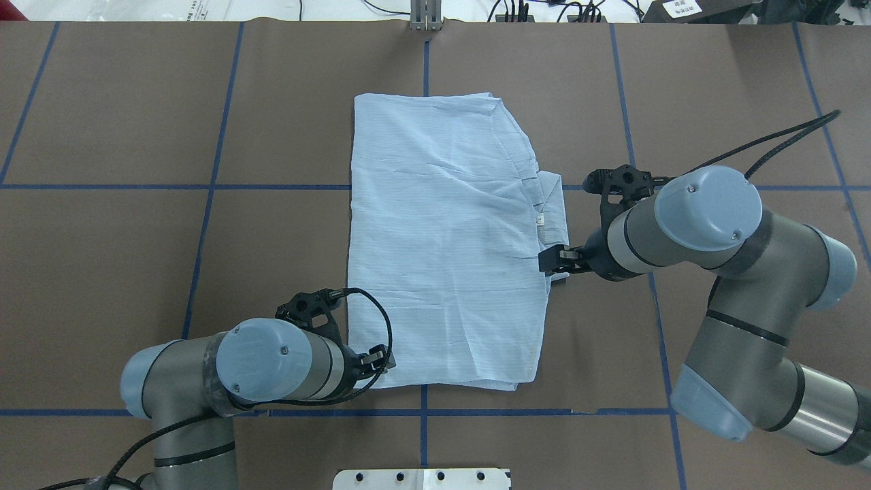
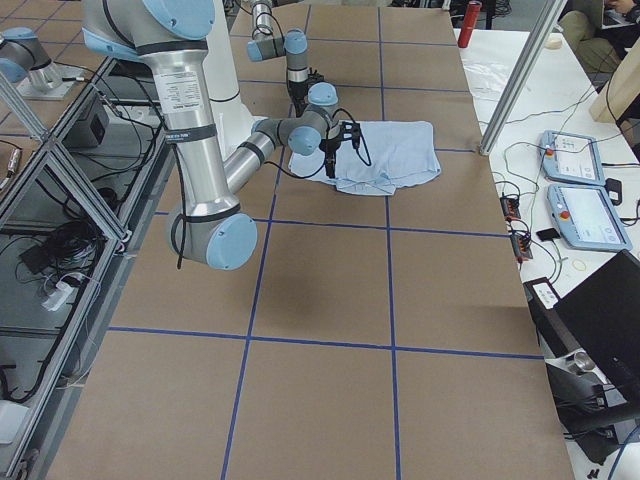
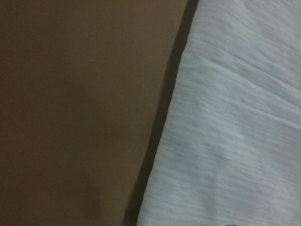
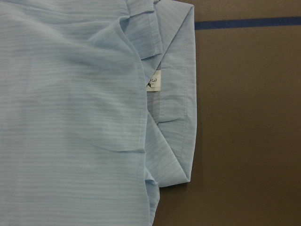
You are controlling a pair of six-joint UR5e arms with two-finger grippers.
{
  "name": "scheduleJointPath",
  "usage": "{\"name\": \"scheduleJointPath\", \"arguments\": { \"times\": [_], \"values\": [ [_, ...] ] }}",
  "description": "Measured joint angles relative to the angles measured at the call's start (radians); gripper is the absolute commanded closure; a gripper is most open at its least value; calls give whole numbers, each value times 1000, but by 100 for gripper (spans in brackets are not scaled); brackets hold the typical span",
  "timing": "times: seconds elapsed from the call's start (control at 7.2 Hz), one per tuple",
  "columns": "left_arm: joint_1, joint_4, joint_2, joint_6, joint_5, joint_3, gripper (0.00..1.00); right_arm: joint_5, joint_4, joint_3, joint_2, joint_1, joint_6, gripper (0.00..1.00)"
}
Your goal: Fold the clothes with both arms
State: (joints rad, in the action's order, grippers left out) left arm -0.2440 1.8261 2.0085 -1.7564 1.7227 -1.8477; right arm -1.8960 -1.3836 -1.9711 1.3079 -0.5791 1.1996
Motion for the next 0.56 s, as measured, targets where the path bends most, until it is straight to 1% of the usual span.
{"name": "scheduleJointPath", "arguments": {
  "times": [0.42, 0.56],
  "values": [
    [4, -2, 5, 0, 1, 3, 26, 1, 0, 0, 2, -1, 0, 0],
    [4, -2, 5, 0, 1, 6, 30, 1, 0, 0, 2, -1, 0, 0]
  ]
}}
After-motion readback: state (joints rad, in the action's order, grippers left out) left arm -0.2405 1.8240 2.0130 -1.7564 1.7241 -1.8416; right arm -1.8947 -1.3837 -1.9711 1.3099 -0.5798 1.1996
